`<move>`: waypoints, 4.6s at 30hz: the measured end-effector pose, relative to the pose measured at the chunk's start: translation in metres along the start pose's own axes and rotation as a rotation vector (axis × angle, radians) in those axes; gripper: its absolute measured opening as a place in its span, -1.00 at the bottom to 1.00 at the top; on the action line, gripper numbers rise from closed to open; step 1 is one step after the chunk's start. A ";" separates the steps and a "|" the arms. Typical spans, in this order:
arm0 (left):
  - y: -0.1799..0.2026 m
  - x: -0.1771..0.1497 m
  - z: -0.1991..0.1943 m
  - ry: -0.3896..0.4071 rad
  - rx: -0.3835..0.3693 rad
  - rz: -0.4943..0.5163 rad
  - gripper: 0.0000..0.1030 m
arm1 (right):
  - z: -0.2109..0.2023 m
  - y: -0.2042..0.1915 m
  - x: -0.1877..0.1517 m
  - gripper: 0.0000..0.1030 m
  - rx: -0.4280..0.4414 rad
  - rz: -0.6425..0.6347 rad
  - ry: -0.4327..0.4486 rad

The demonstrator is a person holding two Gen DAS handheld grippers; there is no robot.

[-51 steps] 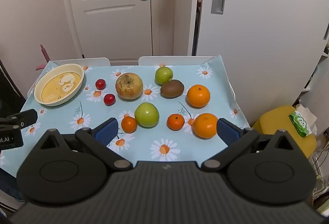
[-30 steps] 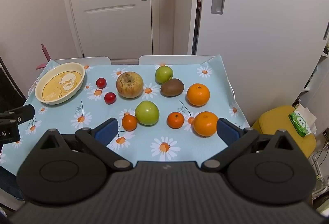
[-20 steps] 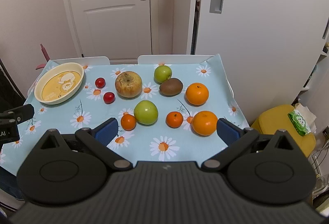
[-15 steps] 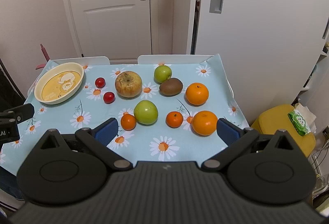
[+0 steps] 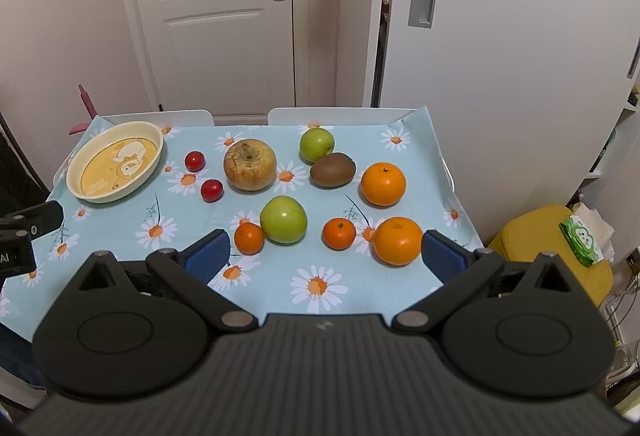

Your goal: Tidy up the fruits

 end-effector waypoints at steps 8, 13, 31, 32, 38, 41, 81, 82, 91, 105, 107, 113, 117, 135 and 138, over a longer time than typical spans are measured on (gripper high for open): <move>0.002 0.000 0.000 0.008 0.005 0.006 0.98 | 0.000 0.000 0.000 1.00 0.002 -0.002 -0.001; 0.002 0.001 0.000 0.008 0.007 0.007 0.98 | 0.000 0.000 0.001 1.00 0.003 -0.004 -0.002; 0.002 0.001 0.001 0.008 0.006 0.005 0.98 | 0.003 -0.002 0.002 1.00 0.002 -0.006 -0.004; 0.002 0.001 0.001 0.007 0.006 0.005 0.98 | 0.003 -0.002 0.002 1.00 0.002 -0.006 -0.004; 0.002 0.001 0.002 0.007 0.007 0.004 0.98 | 0.003 -0.002 0.002 1.00 0.003 -0.005 -0.004; 0.002 0.001 0.002 0.006 0.007 0.005 0.98 | 0.003 -0.002 0.002 1.00 0.002 -0.005 -0.005; 0.149 -0.039 0.129 -0.052 -0.124 0.235 0.75 | 0.122 0.102 -0.039 1.00 0.077 -0.125 -0.110; 0.152 -0.041 0.133 -0.054 -0.133 0.238 0.70 | 0.125 0.105 -0.040 1.00 0.079 -0.126 -0.110; 0.169 -0.049 0.153 -0.071 -0.142 0.281 0.24 | 0.144 0.114 -0.045 0.95 0.108 -0.143 -0.112; 0.177 -0.051 0.158 -0.069 -0.155 0.318 -0.24 | 0.157 0.113 -0.042 0.75 0.127 -0.143 -0.114; 0.176 -0.051 0.158 -0.070 -0.157 0.313 -0.24 | 0.159 0.113 -0.042 0.70 0.128 -0.144 -0.115; 0.177 -0.052 0.156 -0.067 -0.151 0.321 -0.24 | 0.166 0.111 -0.039 0.61 0.124 -0.151 -0.121; 0.175 -0.053 0.154 -0.070 -0.147 0.314 -0.24 | 0.169 0.110 -0.038 0.53 0.120 -0.155 -0.123; 0.126 -0.023 0.113 -0.038 -0.025 0.201 -0.25 | 0.137 0.085 0.004 0.43 0.177 -0.172 -0.088; 0.109 -0.012 0.105 -0.025 0.017 0.170 -0.25 | 0.132 0.069 0.017 0.43 0.215 -0.199 -0.076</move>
Point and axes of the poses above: each gripper's, at about its wrist camera, not at the fingertips, and z roughly the way its jaws point, y to its right, x to its top, the point moved 2 cm from there along z, roughly the way its jaws point, and after that the axes turned 7 degrees about x, right-handed, at the moved point
